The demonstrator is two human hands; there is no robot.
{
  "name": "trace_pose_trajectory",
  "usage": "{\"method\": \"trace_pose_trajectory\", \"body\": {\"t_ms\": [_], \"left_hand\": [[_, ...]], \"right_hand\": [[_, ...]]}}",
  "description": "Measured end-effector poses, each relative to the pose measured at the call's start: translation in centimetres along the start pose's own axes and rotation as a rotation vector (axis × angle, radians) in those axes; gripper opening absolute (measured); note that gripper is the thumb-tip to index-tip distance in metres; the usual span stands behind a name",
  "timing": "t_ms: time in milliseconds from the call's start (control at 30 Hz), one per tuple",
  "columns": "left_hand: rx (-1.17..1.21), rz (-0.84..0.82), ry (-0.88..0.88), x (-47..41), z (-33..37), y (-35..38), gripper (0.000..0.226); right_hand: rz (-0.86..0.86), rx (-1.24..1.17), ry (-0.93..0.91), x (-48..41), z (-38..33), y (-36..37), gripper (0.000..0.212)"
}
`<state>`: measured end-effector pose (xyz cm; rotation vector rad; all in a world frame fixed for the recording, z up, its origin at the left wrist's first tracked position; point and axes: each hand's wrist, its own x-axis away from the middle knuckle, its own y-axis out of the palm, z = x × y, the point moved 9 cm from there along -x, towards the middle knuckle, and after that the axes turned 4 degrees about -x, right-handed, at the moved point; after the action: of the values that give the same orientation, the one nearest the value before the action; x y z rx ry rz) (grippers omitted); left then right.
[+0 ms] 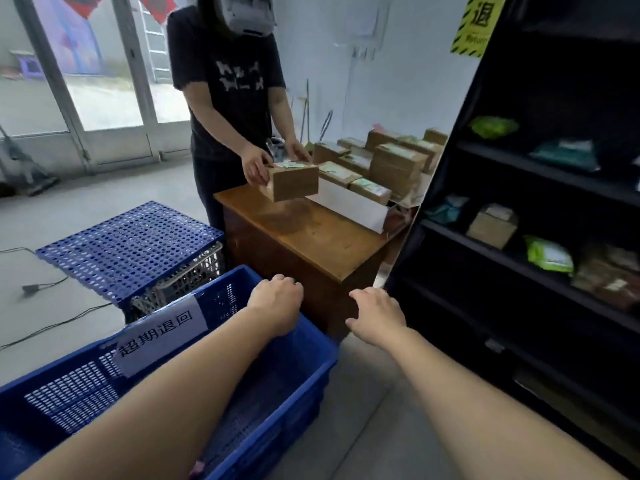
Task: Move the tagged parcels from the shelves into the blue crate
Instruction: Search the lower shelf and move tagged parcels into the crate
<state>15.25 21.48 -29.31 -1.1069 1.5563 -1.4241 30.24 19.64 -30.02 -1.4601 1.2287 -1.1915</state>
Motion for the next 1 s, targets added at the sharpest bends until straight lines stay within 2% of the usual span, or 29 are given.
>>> {"method": "trace_pose_trajectory", "body": {"t_ms": [167,333,500,1000], "left_hand": [[-0.019,0.036,0.109,-2.4,9.3,-4.2,0.034],[-0.023,0.104,0.203,-4.2,19.4,-8.1,0.034],[-0.003,0.165,0.296,-5.3,29.3,-11.2,0.037],[-0.018,0.193,0.559,-8.1,53.0,-16.0,0.043]], "right_hand": [[0.061,0.011,0.081,4.3,8.6,-4.5,0.051],[0.115,-0.004,0.164,9.0,18.2,-8.3,0.058],[0.178,-0.001,0.265,13.8,27.2,-11.4,0.055],[0.268,0.000,0.553,24.8,47.6,-16.0,0.056]]}}
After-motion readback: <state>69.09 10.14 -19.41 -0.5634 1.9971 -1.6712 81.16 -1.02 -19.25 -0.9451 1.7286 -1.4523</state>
